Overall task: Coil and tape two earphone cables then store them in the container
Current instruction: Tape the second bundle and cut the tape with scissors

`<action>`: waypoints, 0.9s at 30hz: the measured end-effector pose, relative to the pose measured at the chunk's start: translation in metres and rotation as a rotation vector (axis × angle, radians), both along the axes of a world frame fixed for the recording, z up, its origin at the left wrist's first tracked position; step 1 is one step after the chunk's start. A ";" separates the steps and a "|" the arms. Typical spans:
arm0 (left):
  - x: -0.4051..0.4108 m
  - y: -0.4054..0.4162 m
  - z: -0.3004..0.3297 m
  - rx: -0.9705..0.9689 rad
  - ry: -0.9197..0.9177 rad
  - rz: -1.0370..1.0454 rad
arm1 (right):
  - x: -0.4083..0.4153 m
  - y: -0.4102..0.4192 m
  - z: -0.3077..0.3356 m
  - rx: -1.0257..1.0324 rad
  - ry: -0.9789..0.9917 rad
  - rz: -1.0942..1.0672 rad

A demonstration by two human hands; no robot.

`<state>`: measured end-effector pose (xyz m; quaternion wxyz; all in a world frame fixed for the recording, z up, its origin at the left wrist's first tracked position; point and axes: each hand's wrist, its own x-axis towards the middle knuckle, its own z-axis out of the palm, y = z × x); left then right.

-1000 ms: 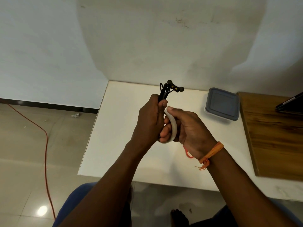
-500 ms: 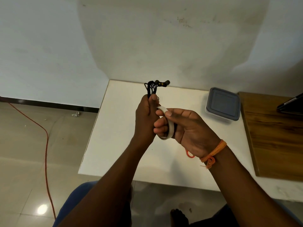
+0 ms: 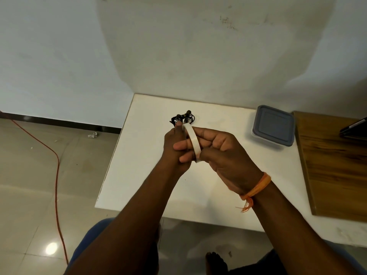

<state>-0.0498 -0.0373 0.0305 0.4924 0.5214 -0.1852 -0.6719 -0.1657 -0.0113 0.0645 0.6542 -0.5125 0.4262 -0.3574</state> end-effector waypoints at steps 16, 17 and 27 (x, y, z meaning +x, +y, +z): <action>-0.004 -0.004 -0.003 -0.086 -0.228 0.038 | 0.005 -0.001 -0.007 0.012 -0.058 -0.127; -0.003 -0.005 -0.005 -0.083 -0.240 0.049 | 0.006 -0.001 -0.008 -0.005 -0.038 -0.124; -0.006 -0.006 -0.006 -0.196 -0.331 0.080 | 0.006 -0.001 -0.013 -0.037 -0.027 -0.190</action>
